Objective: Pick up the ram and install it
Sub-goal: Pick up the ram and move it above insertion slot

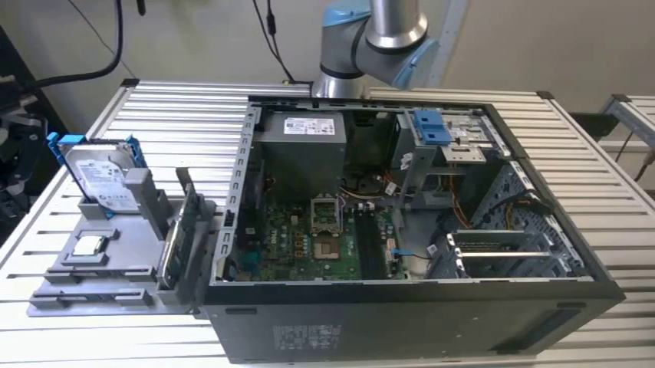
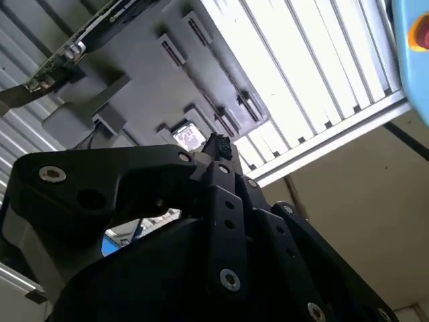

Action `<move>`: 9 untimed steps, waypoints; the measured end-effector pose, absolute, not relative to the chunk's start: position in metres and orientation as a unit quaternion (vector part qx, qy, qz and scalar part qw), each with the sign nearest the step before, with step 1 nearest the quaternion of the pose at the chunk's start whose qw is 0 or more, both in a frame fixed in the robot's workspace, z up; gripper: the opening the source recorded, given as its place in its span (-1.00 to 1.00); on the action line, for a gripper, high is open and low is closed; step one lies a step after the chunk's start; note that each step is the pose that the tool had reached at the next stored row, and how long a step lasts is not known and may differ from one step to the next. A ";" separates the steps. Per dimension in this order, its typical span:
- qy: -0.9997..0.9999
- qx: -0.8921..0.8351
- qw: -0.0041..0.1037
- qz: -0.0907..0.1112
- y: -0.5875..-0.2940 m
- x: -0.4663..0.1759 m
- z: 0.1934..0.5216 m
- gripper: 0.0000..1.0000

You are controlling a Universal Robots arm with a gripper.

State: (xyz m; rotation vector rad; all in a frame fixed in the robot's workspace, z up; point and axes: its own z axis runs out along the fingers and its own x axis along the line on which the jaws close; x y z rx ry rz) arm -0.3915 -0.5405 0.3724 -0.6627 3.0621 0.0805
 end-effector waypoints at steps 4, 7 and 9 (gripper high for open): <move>0.970 -0.241 0.003 0.026 -0.541 -0.392 0.372 -0.79; 0.965 -0.262 0.002 0.026 -0.541 -0.392 0.372 -0.79; 0.960 -0.277 0.002 0.026 -0.541 -0.392 0.372 -0.79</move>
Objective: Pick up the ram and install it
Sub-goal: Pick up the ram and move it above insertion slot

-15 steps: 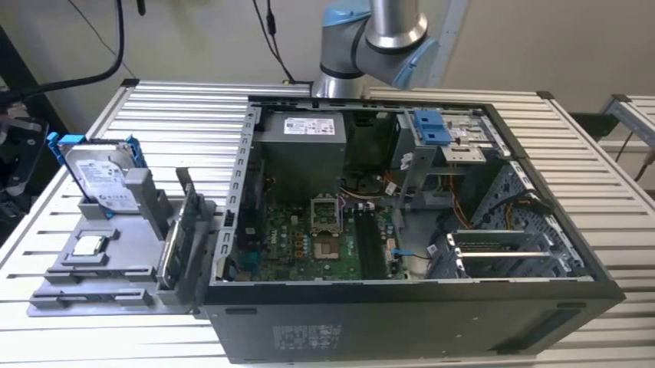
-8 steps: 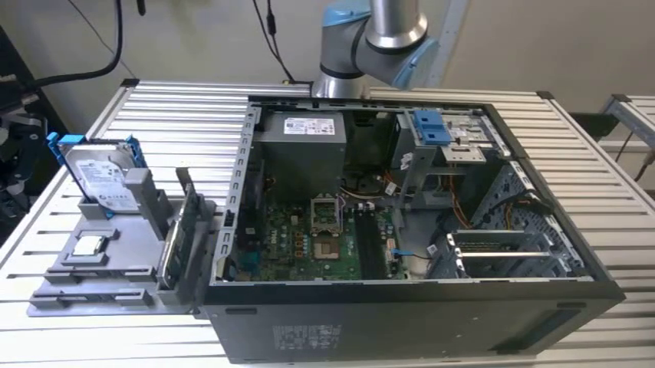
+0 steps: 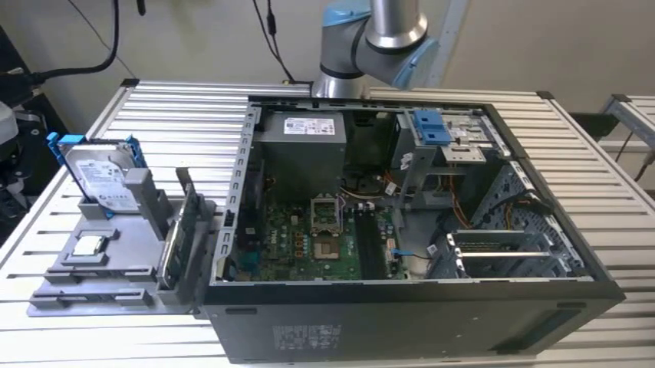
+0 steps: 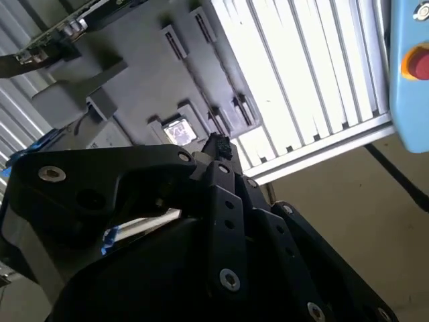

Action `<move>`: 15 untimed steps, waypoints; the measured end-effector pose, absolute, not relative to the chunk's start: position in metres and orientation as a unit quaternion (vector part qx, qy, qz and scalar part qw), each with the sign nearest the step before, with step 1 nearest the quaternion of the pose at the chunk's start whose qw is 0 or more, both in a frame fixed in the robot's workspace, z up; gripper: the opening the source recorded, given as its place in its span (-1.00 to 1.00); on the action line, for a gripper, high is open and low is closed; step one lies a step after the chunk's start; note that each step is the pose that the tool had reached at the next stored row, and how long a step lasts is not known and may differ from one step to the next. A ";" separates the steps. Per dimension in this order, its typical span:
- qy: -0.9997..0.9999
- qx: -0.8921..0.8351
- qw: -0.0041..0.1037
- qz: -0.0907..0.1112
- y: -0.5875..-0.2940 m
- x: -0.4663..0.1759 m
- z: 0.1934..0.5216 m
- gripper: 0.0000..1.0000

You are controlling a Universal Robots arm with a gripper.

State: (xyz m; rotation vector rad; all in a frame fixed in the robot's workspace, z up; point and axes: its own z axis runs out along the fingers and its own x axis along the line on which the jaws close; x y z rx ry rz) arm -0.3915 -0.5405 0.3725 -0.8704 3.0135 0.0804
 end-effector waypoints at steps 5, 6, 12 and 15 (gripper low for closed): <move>0.949 -0.315 0.001 0.026 -0.541 -0.392 0.372 -0.79; 0.946 -0.323 0.001 0.026 -0.541 -0.392 0.372 -0.79; 0.931 -0.365 0.000 0.026 -0.541 -0.392 0.372 -0.79; 0.929 -0.370 -0.001 0.026 -0.541 -0.392 0.372 -0.79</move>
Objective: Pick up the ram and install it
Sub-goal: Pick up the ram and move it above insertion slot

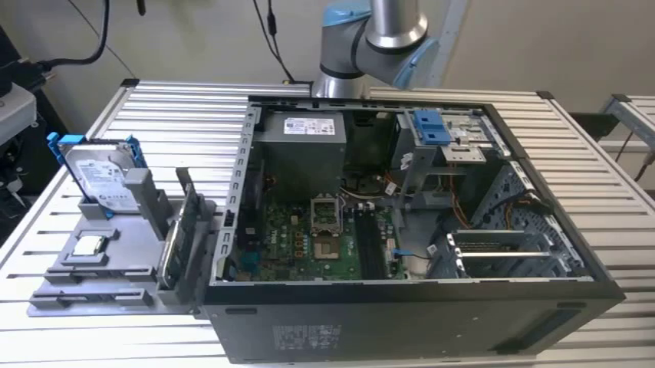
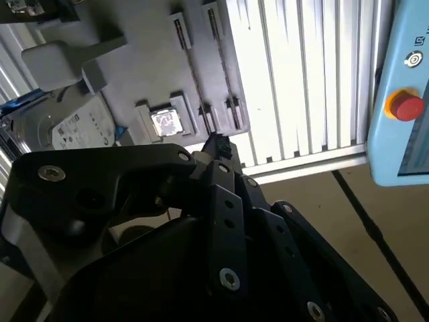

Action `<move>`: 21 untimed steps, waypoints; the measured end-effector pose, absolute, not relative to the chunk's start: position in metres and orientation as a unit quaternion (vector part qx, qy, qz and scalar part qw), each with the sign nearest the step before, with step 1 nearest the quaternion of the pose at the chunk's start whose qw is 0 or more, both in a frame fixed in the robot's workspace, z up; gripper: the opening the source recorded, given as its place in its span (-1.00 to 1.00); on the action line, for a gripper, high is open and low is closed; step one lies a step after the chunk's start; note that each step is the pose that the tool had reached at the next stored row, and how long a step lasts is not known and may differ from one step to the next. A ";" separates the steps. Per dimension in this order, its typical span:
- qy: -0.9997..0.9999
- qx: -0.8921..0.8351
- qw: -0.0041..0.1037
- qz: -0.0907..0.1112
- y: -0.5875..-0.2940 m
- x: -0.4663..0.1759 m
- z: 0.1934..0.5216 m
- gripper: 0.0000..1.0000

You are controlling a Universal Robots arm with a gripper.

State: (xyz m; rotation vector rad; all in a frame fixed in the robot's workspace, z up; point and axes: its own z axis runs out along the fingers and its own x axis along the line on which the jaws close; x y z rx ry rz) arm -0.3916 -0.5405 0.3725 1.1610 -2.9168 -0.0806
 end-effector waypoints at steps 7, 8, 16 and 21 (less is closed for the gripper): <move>-0.925 0.380 0.001 -0.026 -0.540 -0.392 0.372 -0.79; -0.923 0.384 0.001 -0.026 -0.540 -0.392 0.372 -0.79; -0.909 0.416 0.001 -0.025 -0.541 -0.392 0.372 -0.79; -0.904 0.426 0.001 -0.025 -0.541 -0.392 0.372 -0.79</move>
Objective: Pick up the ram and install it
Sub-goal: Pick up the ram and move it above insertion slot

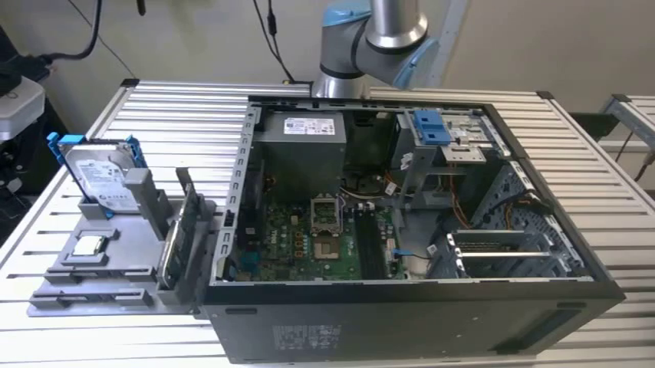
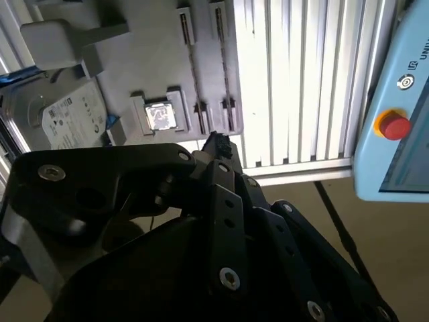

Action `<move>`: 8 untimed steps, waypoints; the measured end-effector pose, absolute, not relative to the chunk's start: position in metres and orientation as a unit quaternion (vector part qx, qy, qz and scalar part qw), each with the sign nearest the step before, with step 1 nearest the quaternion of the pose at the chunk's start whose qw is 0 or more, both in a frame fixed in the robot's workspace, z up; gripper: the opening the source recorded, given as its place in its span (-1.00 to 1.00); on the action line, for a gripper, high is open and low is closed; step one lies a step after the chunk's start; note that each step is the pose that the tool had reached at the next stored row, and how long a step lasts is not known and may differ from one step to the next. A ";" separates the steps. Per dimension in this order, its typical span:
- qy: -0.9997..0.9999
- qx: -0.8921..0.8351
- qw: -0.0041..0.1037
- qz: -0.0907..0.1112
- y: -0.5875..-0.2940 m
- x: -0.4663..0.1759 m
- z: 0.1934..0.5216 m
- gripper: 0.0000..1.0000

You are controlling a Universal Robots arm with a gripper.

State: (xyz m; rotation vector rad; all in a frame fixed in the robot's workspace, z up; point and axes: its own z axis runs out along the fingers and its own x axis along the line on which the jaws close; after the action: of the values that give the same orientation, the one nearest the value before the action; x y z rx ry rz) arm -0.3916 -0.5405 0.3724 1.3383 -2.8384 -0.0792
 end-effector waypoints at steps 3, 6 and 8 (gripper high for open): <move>-0.901 0.433 0.001 -0.025 -0.541 -0.392 0.372 -0.79; -0.897 0.442 0.000 -0.025 -0.541 -0.392 0.372 -0.79; -0.893 0.449 0.000 -0.024 -0.541 -0.392 0.372 -0.79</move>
State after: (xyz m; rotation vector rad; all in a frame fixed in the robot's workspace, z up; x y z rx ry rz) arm -0.3916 -0.5405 0.3725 1.4113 -2.8048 -0.0767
